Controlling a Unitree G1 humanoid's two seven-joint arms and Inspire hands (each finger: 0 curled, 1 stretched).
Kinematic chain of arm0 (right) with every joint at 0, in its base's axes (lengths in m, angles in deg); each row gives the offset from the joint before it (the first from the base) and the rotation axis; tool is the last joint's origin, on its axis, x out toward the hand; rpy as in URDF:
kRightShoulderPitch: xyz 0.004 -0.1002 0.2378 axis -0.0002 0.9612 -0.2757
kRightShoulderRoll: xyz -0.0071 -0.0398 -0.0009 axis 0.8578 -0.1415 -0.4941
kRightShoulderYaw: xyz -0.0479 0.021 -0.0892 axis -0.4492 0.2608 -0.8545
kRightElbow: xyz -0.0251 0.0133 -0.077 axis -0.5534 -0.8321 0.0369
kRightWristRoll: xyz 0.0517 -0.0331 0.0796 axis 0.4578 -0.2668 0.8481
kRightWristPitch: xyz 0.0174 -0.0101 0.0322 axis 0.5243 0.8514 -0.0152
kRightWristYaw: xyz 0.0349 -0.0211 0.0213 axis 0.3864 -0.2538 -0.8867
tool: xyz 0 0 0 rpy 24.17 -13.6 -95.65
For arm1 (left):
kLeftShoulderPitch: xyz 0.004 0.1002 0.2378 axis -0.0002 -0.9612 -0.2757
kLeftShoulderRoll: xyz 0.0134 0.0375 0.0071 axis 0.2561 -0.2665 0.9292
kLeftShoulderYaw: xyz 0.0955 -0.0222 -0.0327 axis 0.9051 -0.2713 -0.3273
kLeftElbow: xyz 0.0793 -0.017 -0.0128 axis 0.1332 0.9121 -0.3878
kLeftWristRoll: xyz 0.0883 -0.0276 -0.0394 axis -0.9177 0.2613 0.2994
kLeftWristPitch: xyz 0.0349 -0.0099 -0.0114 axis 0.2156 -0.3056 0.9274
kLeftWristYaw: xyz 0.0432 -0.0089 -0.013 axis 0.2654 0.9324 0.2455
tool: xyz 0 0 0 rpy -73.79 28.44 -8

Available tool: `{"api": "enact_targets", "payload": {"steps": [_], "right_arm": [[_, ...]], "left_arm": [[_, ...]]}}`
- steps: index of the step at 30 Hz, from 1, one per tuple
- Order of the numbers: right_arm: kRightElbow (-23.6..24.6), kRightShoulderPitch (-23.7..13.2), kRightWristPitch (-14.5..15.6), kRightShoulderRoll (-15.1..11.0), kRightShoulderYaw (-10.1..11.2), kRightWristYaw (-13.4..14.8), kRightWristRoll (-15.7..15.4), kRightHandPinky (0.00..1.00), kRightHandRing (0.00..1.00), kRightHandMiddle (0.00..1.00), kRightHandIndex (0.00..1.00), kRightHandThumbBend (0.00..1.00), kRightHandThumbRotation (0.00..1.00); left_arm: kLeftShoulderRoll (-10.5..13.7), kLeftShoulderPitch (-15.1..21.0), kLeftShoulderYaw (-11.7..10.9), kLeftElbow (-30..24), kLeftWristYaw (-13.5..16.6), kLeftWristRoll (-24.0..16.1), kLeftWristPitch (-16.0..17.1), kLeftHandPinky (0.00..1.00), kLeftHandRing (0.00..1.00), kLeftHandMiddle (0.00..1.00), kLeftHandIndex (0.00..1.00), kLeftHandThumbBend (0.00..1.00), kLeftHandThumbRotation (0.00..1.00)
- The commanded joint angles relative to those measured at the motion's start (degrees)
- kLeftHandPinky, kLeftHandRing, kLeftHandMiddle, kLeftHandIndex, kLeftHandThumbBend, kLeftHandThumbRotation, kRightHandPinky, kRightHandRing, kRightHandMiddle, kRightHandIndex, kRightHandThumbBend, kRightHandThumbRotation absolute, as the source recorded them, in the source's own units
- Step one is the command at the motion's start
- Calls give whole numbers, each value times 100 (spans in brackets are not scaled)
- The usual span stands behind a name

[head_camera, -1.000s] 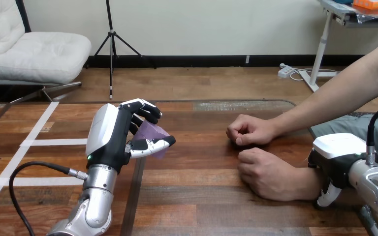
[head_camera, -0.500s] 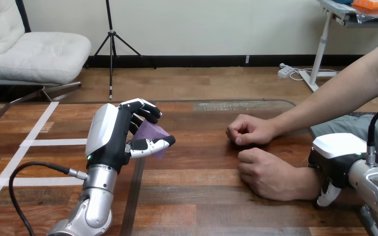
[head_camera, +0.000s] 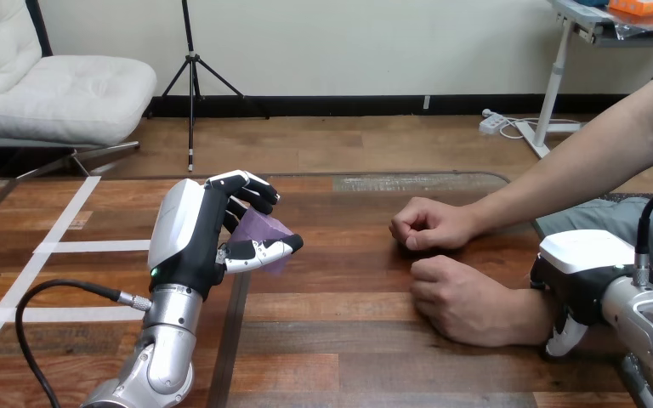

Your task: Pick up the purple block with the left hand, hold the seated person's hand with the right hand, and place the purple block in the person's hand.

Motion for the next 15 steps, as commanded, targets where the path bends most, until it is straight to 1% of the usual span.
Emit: {"api": "enact_targets", "payload": {"steps": [1,8,12,15], "right_arm": [[17,56,33,-113,66,78,150,35,44,50,50,71,0],[147,71,133,-120,121,89,188,36,44,50,49,72,0],[285,110,122,-150,192,99,267,37,45,51,50,73,0],[380,130,130,-179,216,98,263,38,46,52,51,74,0]], "left_arm": [[58,376,-70,-226,78,54,85,40,45,51,53,64,0],[44,387,-68,-218,68,56,56,40,46,51,53,64,0],[14,388,-114,-208,-57,138,77,40,46,52,53,64,0],[-4,389,-130,-205,-97,174,95,40,46,52,53,64,0]]}}
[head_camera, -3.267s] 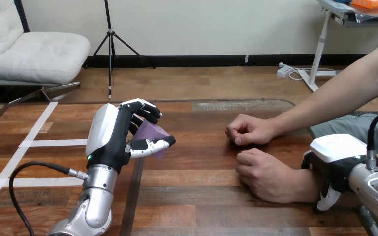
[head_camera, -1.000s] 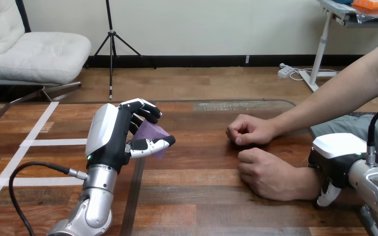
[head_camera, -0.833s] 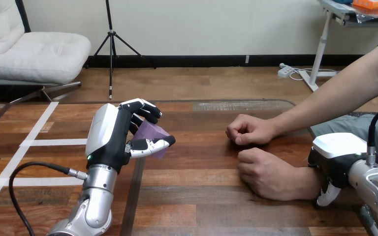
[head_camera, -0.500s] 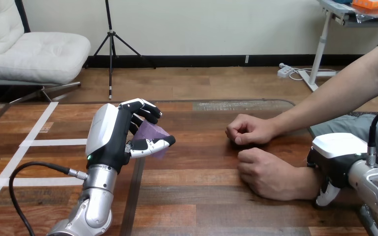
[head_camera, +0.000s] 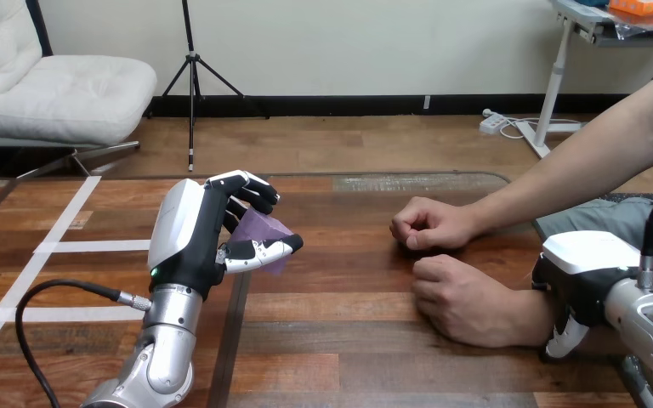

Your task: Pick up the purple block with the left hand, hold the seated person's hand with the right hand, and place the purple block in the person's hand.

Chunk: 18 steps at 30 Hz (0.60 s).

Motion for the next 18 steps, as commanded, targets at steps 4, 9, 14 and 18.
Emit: {"api": "enact_targets", "payload": {"steps": [4,9,14,18], "right_arm": [[337,15,83,-212,142,62,73,40,48,53,52,74,0],[424,3,36,-268,201,90,156,40,48,53,53,73,0],[503,11,9,-301,273,181,272,39,48,53,52,75,0],[560,12,-9,-328,336,236,356,38,48,53,51,76,0]], "left_arm": [[-27,393,-136,-207,-80,171,92,41,46,52,53,65,0],[-66,399,-163,-214,-165,242,85,41,46,52,53,65,0],[-85,410,-153,-225,-190,276,80,40,46,51,53,65,0],[-106,420,-162,-229,-216,285,65,39,45,51,53,65,0]]}}
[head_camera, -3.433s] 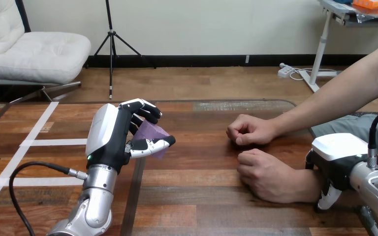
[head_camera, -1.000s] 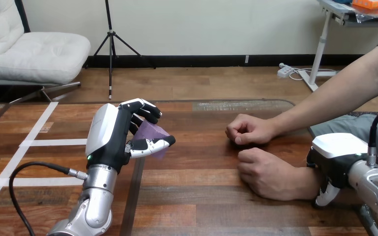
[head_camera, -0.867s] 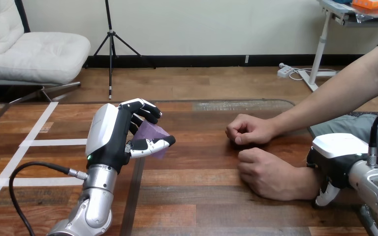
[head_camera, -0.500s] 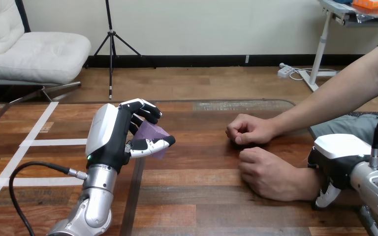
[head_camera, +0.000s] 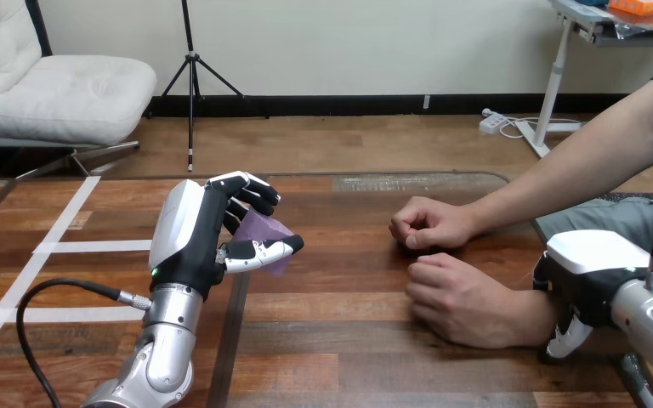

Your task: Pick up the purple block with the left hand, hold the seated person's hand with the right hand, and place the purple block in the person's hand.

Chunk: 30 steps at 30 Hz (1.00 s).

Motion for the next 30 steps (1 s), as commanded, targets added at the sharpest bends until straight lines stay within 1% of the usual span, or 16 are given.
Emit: {"api": "enact_targets", "payload": {"steps": [1,8,15,23,29,30], "right_arm": [[307,-140,-28,-184,272,183,120,38,48,53,51,77,0],[370,-154,-63,-251,306,226,169,40,49,54,54,78,0],[466,-184,13,-259,332,158,128,41,50,55,55,79,0],[540,-224,94,-257,334,85,80,42,51,56,53,78,0],[588,-245,103,-269,349,95,101,41,50,55,53,78,0],[603,-247,98,-275,351,103,95,40,49,55,52,78,0]], "left_arm": [[-90,423,-121,-230,-11,134,59,39,45,51,53,65,0],[-116,434,-141,-236,-32,133,77,39,45,51,53,65,0],[-157,446,-178,-240,-59,140,39,39,45,51,53,65,0],[-180,451,-200,-249,-76,113,29,39,45,51,53,64,0],[-222,449,-272,-245,-200,209,90,39,45,51,53,65,0],[-243,447,-312,-242,-278,272,103,39,45,51,53,65,0]]}}
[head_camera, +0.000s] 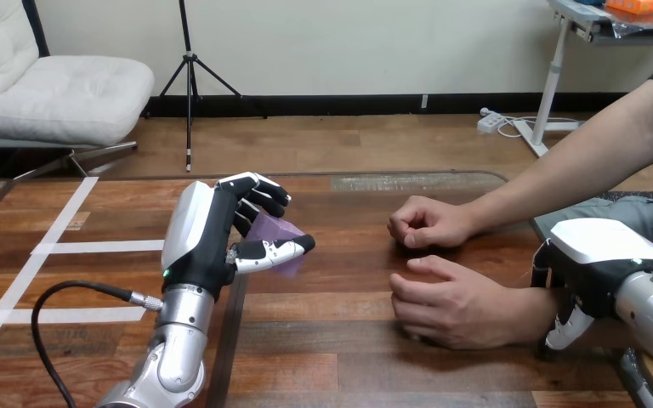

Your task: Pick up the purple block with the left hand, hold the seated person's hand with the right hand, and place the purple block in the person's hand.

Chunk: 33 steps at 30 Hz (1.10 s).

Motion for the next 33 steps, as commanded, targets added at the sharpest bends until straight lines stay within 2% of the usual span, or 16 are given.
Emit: {"api": "enact_targets", "payload": {"steps": [1,8,12,16,26,32,33], "right_arm": [[349,-300,16,-253,218,58,-19,40,49,54,52,78,0],[443,-296,2,-242,280,104,28,39,48,53,52,80,0],[509,-286,-26,-232,333,152,82,38,47,53,52,81,0],[575,-290,-15,-214,378,143,119,37,46,52,51,81,0],[690,-280,-192,-223,482,274,212,35,43,50,51,83,0],[749,-312,-229,-234,502,256,176,34,43,49,51,82,0],[779,-339,-170,-239,481,176,129,34,42,49,51,82,0]], "left_arm": [[-43,444,-186,-240,-160,254,111,39,45,51,53,65,0],[-169,436,-373,-266,-574,624,105,38,44,51,52,67,0],[-275,434,-529,-285,-908,915,87,37,43,50,52,68,0],[-325,436,-596,-306,-1096,1068,76,37,43,50,52,70,0],[-403,458,-637,-344,-1222,1142,65,37,43,49,52,71,0],[-451,470,-659,-361,-1263,1143,41,37,43,49,51,71,0],[-458,472,-657,-364,-1263,1133,40,37,43,49,51,71,0]]}}
